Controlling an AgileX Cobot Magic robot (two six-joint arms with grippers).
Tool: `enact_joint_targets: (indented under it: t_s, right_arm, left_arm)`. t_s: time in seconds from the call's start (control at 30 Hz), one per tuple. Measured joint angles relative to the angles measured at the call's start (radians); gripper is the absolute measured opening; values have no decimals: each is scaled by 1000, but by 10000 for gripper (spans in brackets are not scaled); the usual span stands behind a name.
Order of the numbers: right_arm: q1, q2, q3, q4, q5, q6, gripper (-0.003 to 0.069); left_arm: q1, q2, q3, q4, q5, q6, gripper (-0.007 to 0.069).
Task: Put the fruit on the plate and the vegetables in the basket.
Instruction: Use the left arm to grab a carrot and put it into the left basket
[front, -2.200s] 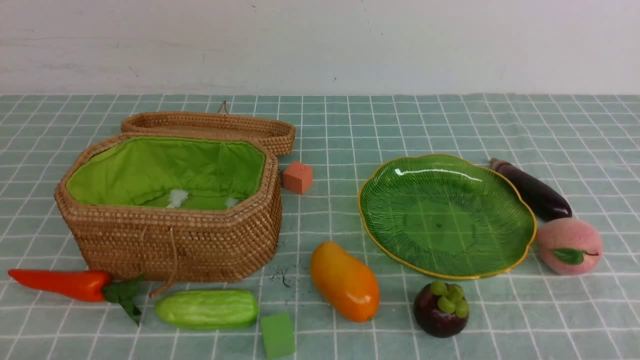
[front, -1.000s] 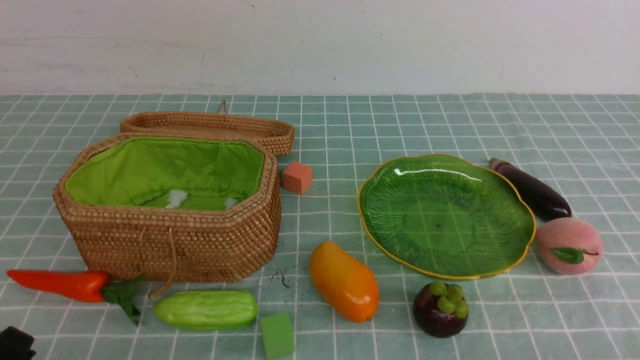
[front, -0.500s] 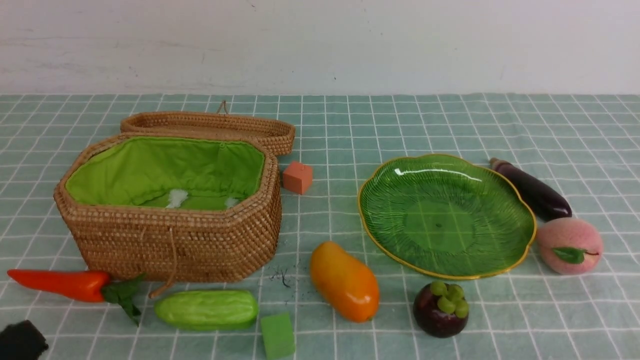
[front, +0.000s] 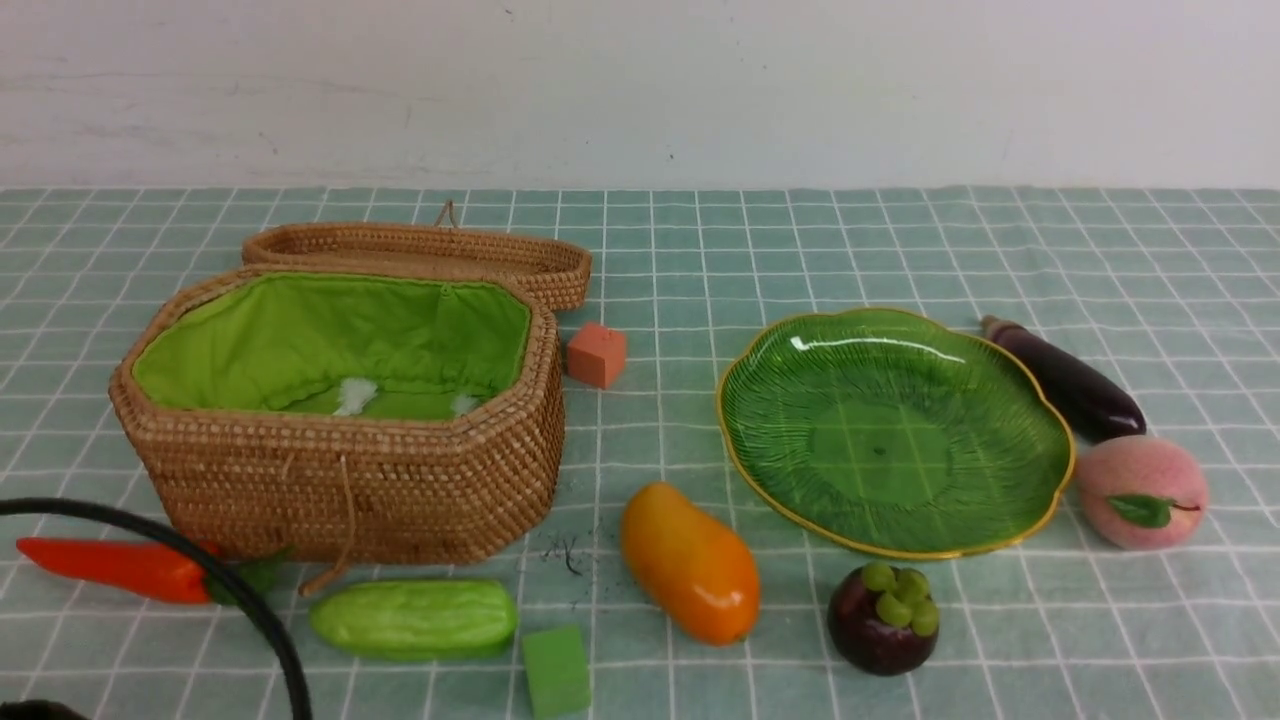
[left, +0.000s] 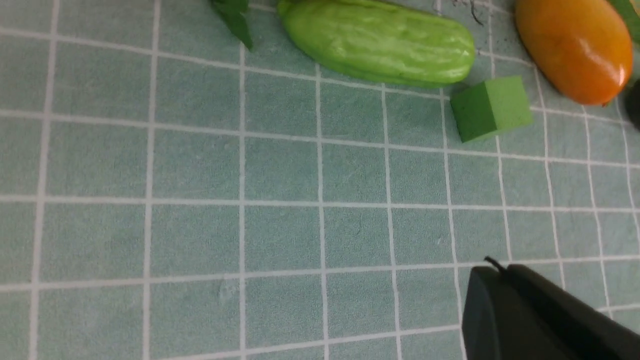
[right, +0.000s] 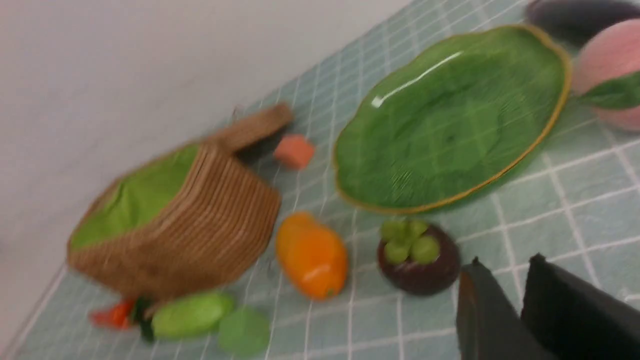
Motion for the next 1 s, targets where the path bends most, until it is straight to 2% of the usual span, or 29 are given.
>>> enact_joint_targets:
  t_s: [0.17,0.3,0.37,0.43,0.5,0.7,0.8,0.93,1.0]
  right_arm:
    - [85,244,-383,0,383,-244,80]
    - [99,380,-586,-6,564,-342,80]
    - [99,401,-627,-9,585,-364,80]
    - [101,433,-680,-15,597,-395,80]
    - [101,440,-698,-15,597,-404,80]
    - [101,443,-714,-19,600,-412,85]
    - [101,443,-716,-21,601,-421,87]
    - [101,443,-716,-21,601,-433,90]
    - [101,443,-716,-21,601,-435,92]
  left_arm:
    - [0,136,-132,34,50,46,-13]
    - [0,246,-232,117,76,18,-13]
    - [6,281,-262,149,86,-2,-13]
    - [50,350,-318,215,117,-38,-13]
    - [93,379,-341,226,128,-53,-13]
    - [376,588,-386,143,125,-71,-13]
    - [428,658,-386,137,87,-77,-13]
    - [444,727,-386,131,-4,-101,-6]
    - [444,762,-386,116,-100,-143,42]
